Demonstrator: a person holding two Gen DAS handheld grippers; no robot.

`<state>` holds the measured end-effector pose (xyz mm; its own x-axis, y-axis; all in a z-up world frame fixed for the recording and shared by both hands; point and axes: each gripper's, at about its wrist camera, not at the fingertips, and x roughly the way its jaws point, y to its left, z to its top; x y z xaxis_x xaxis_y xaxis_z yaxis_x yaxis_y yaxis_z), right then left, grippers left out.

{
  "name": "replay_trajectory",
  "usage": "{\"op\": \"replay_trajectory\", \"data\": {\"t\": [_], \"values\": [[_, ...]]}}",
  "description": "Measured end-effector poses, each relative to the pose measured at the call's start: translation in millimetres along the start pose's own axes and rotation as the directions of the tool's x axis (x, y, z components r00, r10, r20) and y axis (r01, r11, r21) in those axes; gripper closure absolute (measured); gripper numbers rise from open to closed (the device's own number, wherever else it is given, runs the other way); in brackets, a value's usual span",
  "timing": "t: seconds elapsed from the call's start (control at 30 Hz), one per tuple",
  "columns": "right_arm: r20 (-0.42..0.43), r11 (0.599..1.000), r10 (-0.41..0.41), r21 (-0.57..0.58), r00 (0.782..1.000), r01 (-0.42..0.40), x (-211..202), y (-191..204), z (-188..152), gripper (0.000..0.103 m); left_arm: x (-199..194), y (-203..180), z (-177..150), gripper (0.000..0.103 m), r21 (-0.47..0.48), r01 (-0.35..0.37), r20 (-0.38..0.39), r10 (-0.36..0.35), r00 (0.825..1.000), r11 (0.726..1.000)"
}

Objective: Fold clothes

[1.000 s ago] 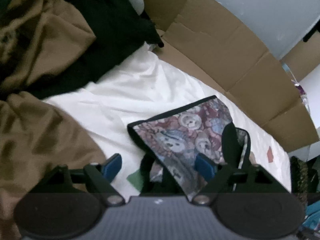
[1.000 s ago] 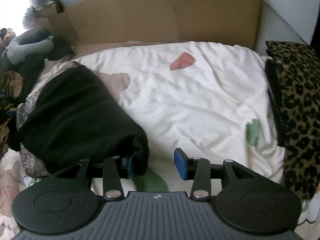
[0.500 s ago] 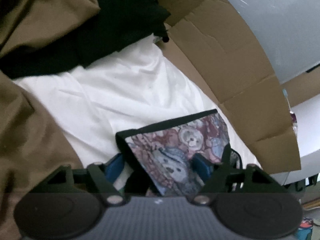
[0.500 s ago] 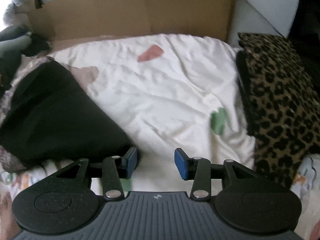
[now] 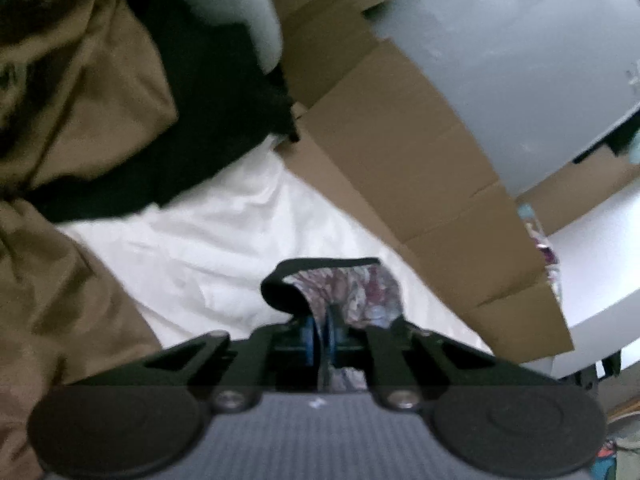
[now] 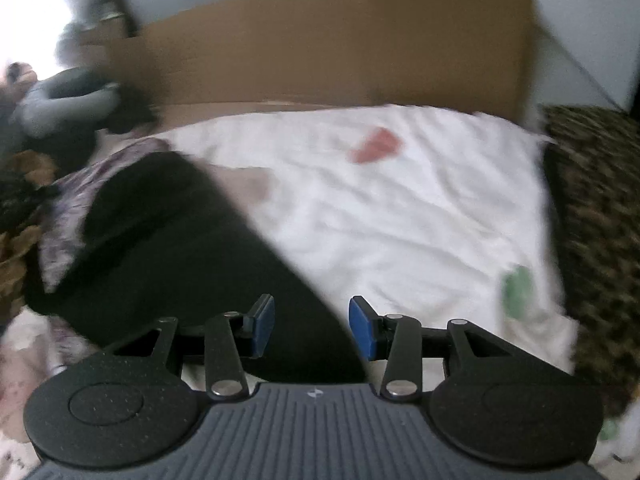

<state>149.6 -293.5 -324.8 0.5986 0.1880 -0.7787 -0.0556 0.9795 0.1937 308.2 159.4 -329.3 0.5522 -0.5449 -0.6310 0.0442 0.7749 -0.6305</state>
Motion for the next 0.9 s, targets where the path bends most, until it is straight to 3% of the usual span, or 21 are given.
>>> {"op": "replay_trajectory", "data": {"t": [0.17, 0.4, 0.7, 0.9], "values": [[0.011, 0.986, 0.145, -0.082, 0.989, -0.144, 12.7, 52.8, 1.7, 0.048, -26.9, -10.1, -10.2, 0.098, 0.009, 0.010, 0.025, -0.010, 1.000, 1.000], [-0.052, 0.937, 0.273, -0.213, 0.961, -0.278, 35.2, 118.6, -6.9, 0.044, -45.9, -7.2, -30.0, 0.098, 0.002, -0.007, 0.046, 0.007, 0.999, 1.000], [-0.147, 0.871, 0.353, -0.309, 0.924, -0.382, 63.7, 186.4, -21.1, 0.040, -58.6, 10.6, -55.5, 0.098, -0.024, -0.053, 0.057, 0.054, 0.997, 0.998], [-0.165, 0.871, 0.327, -0.328, 0.931, -0.364, 72.9, 201.5, -17.3, 0.033, -70.3, 17.5, -63.3, 0.099, -0.050, -0.066, 0.078, 0.069, 0.994, 0.997]]}}
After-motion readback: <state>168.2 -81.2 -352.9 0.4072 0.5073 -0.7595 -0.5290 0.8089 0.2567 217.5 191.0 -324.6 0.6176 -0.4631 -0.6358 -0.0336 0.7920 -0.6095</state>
